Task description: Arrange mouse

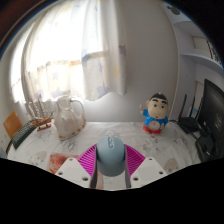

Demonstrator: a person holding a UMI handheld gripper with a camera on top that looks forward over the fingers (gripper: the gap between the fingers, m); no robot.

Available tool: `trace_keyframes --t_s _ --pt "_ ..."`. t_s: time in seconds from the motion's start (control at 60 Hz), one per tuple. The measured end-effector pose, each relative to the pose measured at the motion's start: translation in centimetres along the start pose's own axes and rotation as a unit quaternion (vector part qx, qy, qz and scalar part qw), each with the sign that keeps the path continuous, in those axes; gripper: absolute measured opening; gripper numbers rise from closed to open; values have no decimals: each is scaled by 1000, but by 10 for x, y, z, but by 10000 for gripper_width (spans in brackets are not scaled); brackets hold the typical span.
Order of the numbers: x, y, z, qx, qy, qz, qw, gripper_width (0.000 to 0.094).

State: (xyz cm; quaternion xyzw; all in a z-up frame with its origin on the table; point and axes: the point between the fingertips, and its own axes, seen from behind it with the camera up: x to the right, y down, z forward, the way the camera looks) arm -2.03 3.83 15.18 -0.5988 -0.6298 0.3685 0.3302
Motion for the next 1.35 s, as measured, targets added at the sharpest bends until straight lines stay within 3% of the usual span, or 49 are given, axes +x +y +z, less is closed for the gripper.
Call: trace_keyframes --t_s 0.217,0.4,0.5,0.567,0.583,0.617,0.817,0.983,1.35 --pt "-145 80 29 -37 -31 -7 999 386" --pt "-175 157 54 -93 13 -25 995 431" --pt "-176 162 52 -101 25 -38 994 537" --pt "-172 157 41 -120 29 -37 992 829" --pt "-172 153 36 -122 30 -32 992 867" --pt "-169 146 23 -128 34 -19 991 834" --pt "-159 93 -112 -173 73 11 982 849" --pt "-156 59 -203 -156 93 31 983 851" --pt "-141 49 -226 -140 124 43 982 847"
